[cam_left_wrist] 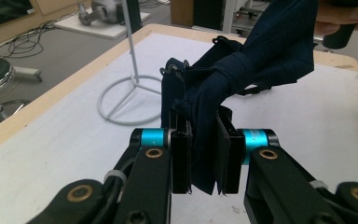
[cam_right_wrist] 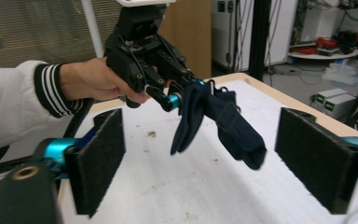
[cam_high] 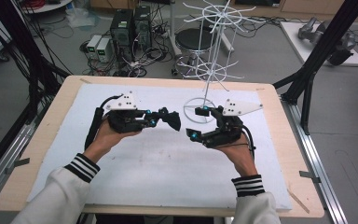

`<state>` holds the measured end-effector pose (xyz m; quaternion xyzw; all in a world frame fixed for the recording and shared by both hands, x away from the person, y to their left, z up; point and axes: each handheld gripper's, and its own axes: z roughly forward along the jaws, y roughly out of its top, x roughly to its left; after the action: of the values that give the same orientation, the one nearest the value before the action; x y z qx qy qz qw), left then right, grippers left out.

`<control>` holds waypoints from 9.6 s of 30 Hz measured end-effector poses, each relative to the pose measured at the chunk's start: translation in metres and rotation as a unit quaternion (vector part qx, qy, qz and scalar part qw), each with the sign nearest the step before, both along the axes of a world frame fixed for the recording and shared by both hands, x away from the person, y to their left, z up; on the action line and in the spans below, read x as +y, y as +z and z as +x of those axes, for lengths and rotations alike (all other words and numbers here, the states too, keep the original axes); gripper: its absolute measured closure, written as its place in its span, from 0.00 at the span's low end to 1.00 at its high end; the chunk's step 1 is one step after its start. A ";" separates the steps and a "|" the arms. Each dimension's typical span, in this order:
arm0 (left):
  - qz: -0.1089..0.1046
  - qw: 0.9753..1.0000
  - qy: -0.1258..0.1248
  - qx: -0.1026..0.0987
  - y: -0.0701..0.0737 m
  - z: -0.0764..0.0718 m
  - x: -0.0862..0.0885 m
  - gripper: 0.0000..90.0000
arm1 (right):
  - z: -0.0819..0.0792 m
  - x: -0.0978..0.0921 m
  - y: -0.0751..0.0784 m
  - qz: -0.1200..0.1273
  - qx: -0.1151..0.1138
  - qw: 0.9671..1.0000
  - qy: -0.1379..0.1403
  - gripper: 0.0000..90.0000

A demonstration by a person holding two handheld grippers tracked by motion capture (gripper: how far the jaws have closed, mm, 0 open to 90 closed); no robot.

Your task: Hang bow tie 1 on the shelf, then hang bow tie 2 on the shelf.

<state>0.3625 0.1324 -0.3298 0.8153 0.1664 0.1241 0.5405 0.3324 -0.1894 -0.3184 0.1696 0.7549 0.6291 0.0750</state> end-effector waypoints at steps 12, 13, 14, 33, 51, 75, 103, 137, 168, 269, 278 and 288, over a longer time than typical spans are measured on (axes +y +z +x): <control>-0.009 1.000 -0.011 -0.009 0.003 -0.004 -0.012 0.87 | 0.004 0.019 -0.001 -0.027 0.007 0.999 0.019 0.34; -0.010 1.000 -0.012 -0.009 0.003 -0.004 -0.013 0.87 | 0.005 0.020 -0.001 -0.027 0.006 0.999 0.020 0.35; -0.006 1.000 -0.013 -0.010 0.003 -0.005 -0.013 0.87 | 0.005 0.020 -0.001 -0.027 0.006 0.999 0.019 0.36; -0.016 1.000 -0.017 -0.015 0.005 -0.008 -0.018 0.87 | 0.004 0.022 -0.001 -0.036 -0.009 0.999 0.006 0.74; -0.041 0.999 -0.010 -0.004 0.007 -0.005 -0.009 0.44 | 0.002 0.020 0.001 -0.045 -0.020 0.999 -0.015 0.92; -0.104 0.993 0.038 -0.047 -0.003 -0.012 0.024 0.13 | 0.001 -0.004 0.008 -0.008 -0.016 0.998 -0.059 0.92; -0.129 0.985 0.084 -0.083 -0.048 -0.039 0.085 0.13 | 0.009 -0.031 0.016 0.018 -0.004 0.993 -0.119 0.92; -0.168 0.972 0.130 -0.097 -0.086 -0.066 0.133 0.13 | 0.032 -0.039 0.021 0.029 0.002 0.982 -0.185 0.92; -0.176 0.966 0.160 -0.103 -0.110 -0.078 0.151 0.13 | 0.052 -0.034 0.019 0.019 0.024 0.969 -0.244 0.91; -0.193 0.955 0.192 -0.119 -0.126 -0.086 0.150 0.13 | -0.065 -0.122 -0.073 -0.018 -0.049 0.946 -0.320 0.13; -0.193 0.953 0.198 -0.124 -0.127 -0.086 0.150 0.13 | -0.065 -0.128 -0.086 -0.025 -0.034 0.944 -0.329 0.13; -0.192 0.953 0.200 -0.126 -0.127 -0.087 0.150 0.13 | -0.063 -0.128 -0.084 -0.027 -0.032 0.944 -0.328 0.13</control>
<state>0.2759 0.2820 -0.4565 0.6238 0.2771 0.2967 0.6679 0.2697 -0.3175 -0.4025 0.3850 0.6713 0.5546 0.3057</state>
